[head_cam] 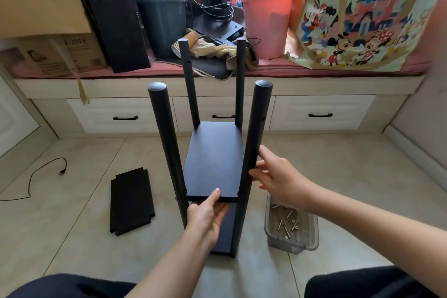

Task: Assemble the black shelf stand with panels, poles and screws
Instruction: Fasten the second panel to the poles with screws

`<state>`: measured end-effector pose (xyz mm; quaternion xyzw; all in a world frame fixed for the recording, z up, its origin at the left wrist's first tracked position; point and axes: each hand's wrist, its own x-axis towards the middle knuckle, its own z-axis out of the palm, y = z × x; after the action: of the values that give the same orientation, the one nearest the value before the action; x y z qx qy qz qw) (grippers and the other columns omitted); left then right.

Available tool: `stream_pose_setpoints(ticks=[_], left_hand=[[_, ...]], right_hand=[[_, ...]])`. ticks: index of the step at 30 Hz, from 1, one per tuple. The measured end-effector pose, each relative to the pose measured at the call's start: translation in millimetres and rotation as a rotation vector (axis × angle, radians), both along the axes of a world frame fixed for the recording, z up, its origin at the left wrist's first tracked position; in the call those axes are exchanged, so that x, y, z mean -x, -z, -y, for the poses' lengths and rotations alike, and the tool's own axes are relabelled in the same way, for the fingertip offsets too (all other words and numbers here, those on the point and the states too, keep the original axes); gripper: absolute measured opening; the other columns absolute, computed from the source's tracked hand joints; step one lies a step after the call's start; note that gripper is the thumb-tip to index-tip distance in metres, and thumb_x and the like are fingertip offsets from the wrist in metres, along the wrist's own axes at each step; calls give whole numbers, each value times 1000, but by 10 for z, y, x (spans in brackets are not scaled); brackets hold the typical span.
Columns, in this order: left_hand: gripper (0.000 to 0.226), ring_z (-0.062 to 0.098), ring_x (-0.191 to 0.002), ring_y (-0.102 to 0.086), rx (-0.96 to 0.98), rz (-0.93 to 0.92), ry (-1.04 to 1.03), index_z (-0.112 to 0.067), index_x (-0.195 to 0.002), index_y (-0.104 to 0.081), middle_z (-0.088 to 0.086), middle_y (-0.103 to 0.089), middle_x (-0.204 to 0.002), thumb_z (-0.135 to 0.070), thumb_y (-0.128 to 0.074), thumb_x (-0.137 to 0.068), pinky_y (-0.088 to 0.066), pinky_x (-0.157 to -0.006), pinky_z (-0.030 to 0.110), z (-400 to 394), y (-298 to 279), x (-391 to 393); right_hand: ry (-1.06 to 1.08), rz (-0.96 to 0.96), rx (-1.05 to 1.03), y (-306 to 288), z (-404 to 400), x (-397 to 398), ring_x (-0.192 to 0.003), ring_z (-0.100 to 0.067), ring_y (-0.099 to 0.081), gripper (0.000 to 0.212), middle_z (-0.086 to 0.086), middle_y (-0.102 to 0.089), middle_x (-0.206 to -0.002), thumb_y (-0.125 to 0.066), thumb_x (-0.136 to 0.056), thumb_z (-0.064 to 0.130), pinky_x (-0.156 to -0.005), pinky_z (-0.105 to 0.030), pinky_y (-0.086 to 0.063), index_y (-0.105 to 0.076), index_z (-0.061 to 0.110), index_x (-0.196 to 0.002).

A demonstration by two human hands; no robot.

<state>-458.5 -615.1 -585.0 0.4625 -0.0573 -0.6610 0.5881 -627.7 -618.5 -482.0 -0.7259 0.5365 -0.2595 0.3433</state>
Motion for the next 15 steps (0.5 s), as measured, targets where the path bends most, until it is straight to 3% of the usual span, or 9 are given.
stream_pose_setpoints(ticks=[3, 5, 9, 15], left_hand=[[29, 30, -90, -70, 18, -20, 17, 0, -122, -60, 18, -71, -109, 5, -63, -93, -55, -86, 44, -35, 14, 43], [21, 27, -87, -71, 28, -24, 20, -6, -112, -63, 14, -72, -104, 3, -65, -92, -51, -94, 44, -53, 31, 68], [15, 15, -71, -68, 73, 18, 77, -11, -102, -66, 3, -71, -87, -4, -70, -90, -51, -86, 33, -65, 100, 112], [62, 18, -105, -66, 182, 136, 212, -10, -131, -61, 3, -70, -118, -23, -79, -72, -48, -88, 29, -49, 231, 127]], right_hand=[[10, 32, 6, 11, -36, 61, -99, -14, -69, 28, 12, -68, -102, -53, -100, 12, -89, -33, -56, -48, 23, -125], [41, 68, 9, 35, -32, 101, -97, -13, -70, 21, 4, -70, -106, -57, -98, 14, -90, -36, -57, -53, 26, -115], [49, 123, -17, 60, -21, 141, -95, -13, -71, 17, 1, -71, -103, -66, -93, 16, -87, -40, -58, -59, 28, -103], [51, 62, -73, 168, -8, 134, -92, -14, -70, 28, 1, -71, -105, -70, -90, 15, -83, -33, -57, -59, 24, -113]])
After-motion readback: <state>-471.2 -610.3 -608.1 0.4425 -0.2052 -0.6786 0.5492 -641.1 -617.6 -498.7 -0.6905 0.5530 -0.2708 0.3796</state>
